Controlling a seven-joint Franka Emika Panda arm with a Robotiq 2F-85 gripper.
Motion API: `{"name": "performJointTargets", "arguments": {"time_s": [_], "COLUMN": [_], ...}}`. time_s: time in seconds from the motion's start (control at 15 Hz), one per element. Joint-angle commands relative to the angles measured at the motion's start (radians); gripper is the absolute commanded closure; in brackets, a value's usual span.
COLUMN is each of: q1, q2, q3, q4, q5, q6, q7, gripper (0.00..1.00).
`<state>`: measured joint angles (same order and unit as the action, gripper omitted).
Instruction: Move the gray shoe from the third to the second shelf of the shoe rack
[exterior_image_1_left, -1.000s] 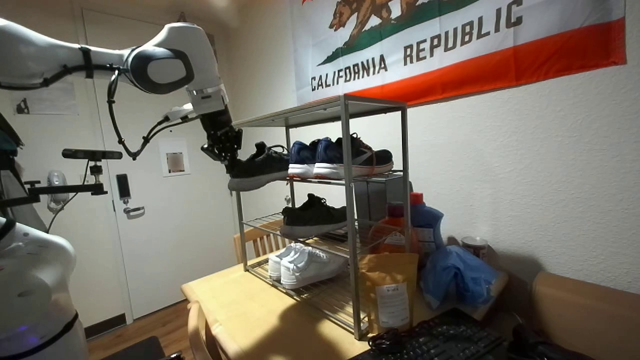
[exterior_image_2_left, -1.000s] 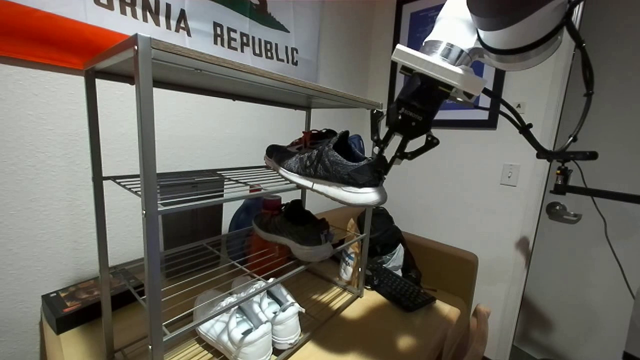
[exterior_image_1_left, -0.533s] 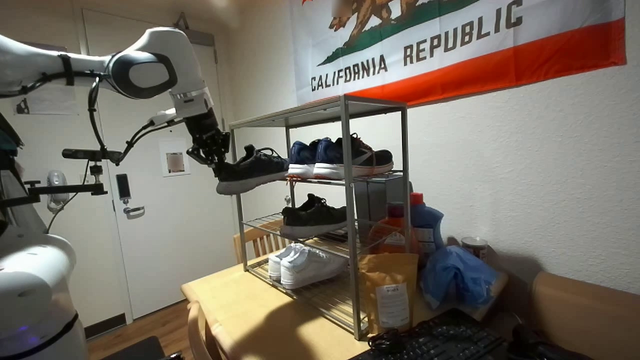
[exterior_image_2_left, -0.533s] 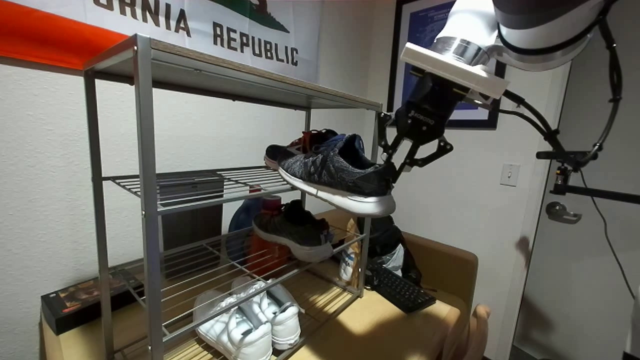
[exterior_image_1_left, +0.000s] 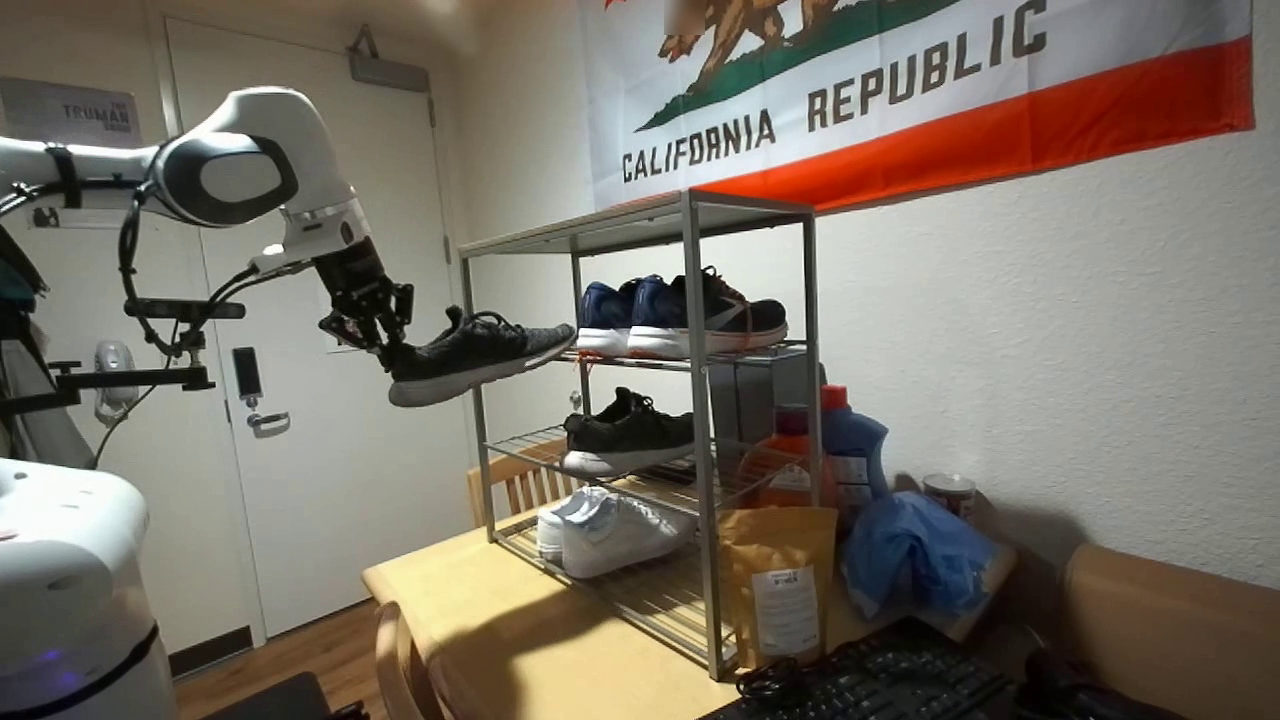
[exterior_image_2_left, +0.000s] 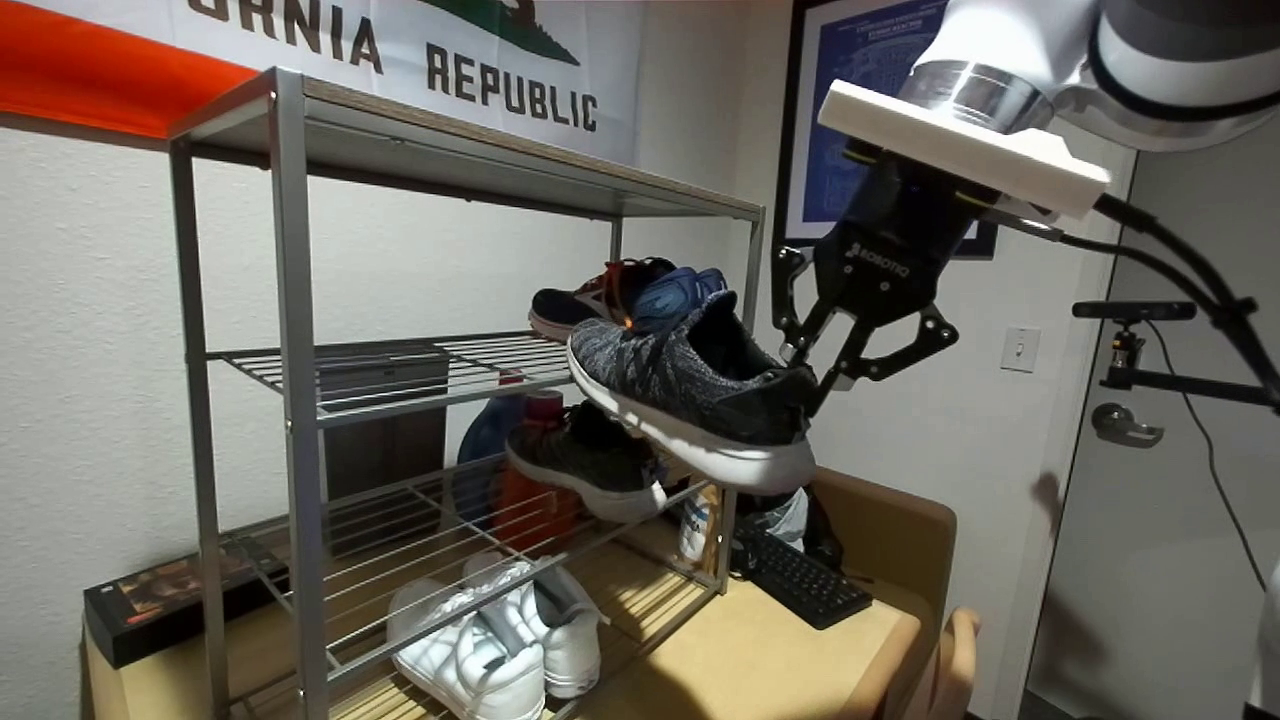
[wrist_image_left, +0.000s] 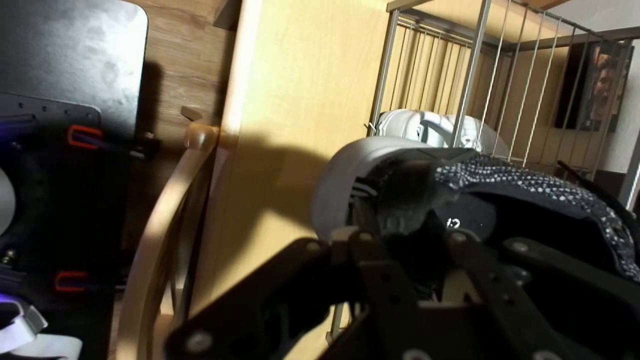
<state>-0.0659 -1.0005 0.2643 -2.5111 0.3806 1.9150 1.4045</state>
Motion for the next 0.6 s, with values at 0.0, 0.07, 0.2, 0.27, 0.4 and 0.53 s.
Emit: {"name": "performJointTargets", "arguments": {"time_s": [0.0, 0.07, 0.2, 0.27, 0.4, 0.53], "q1": [0.036, 0.043, 0.054, 0.059, 0.065, 0.070], "q2": [-0.075, -0.087, -0.106, -0.115, -0.123, -0.130], "q3": [0.036, 0.042, 0.048, 0.047, 0.042, 0.036], "q4": [-0.046, -0.052, -0.061, -0.066, -0.075, -0.082], "q5": [0.035, 0.037, 0.038, 0.038, 0.041, 0.044], "q6": [0.001, 0.002, 0.003, 0.002, 0.002, -0.006], "q7": [0.087, 0.104, 0.129, 0.138, 0.147, 0.145], "gripper": [0.94, 0.94, 0.94, 0.94, 0.94, 0.94]}}
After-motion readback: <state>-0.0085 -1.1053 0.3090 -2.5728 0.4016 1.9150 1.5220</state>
